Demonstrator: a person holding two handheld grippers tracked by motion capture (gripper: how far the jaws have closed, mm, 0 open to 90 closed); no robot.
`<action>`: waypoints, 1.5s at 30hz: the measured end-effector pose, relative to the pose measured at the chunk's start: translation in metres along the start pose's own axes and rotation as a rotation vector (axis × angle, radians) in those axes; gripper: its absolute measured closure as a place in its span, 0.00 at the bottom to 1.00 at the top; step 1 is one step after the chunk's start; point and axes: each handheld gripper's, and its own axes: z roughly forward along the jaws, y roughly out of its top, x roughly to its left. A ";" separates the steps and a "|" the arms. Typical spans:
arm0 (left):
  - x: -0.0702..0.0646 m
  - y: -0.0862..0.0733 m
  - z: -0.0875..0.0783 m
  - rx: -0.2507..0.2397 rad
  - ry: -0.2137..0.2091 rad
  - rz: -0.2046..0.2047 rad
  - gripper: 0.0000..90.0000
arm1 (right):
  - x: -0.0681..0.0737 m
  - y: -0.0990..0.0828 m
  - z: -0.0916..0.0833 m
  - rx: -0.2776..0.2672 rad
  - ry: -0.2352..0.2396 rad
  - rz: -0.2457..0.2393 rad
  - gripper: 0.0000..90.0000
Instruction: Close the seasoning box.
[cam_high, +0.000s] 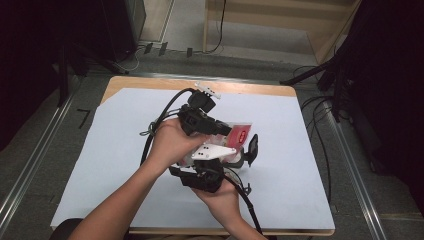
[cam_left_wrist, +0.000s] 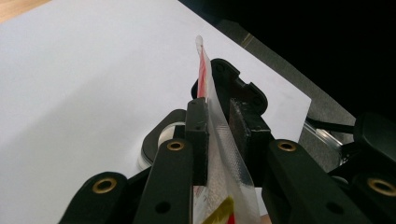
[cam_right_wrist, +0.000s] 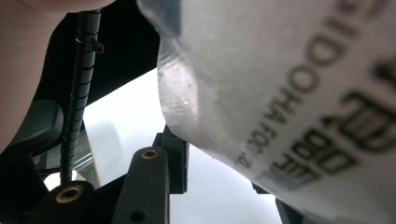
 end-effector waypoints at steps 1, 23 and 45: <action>0.000 0.000 0.000 -0.001 -0.005 -0.001 0.89 | 0.000 0.000 0.000 0.004 -0.003 -0.002 0.73; 0.000 0.007 0.002 0.040 0.010 0.022 0.89 | -0.001 0.002 -0.001 -0.007 0.000 -0.004 0.72; 0.003 -0.019 -0.014 0.054 -0.012 0.011 0.91 | 0.012 -0.017 0.015 0.021 -0.012 -0.079 0.62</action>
